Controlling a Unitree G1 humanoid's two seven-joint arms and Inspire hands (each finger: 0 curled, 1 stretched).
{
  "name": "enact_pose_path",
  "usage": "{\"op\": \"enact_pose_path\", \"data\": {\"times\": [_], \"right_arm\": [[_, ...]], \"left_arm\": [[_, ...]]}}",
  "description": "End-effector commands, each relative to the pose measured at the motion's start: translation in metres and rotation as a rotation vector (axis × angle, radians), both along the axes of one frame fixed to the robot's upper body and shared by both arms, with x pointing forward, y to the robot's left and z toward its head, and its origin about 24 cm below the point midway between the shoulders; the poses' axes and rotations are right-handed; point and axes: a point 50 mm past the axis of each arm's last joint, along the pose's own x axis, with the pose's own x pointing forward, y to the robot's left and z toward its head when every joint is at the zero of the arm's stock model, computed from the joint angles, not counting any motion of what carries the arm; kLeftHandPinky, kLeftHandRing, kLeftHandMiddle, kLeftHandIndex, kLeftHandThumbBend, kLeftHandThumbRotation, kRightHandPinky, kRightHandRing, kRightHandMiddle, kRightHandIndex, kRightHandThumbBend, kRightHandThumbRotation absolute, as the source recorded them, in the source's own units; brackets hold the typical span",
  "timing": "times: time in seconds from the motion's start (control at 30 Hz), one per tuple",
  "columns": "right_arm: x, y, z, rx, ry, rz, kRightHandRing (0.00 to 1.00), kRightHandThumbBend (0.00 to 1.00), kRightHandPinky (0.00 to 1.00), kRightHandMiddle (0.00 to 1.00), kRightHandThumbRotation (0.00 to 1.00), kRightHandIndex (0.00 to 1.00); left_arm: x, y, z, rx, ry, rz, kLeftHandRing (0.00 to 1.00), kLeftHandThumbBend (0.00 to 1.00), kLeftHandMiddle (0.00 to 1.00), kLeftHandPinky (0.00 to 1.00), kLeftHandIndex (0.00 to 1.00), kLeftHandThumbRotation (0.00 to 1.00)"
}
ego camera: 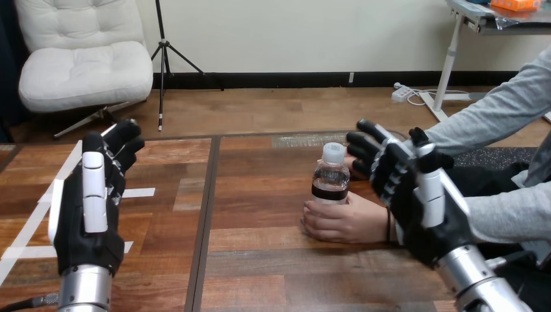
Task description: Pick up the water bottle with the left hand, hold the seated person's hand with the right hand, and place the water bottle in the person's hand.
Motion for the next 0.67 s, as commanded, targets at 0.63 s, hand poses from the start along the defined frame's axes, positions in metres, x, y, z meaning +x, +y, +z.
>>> {"op": "enact_pose_path", "data": {"times": [0.63], "right_arm": [[0.0067, -0.0003, 0.0327, 0.078, -0.112, -0.019, 0.92, 1.0, 0.95, 0.9, 1.0, 0.92]], "left_arm": [[0.0129, -0.009, 0.016, 0.045, -0.056, -0.071, 0.86, 0.64, 0.84, 0.92, 0.74, 0.95]]}}
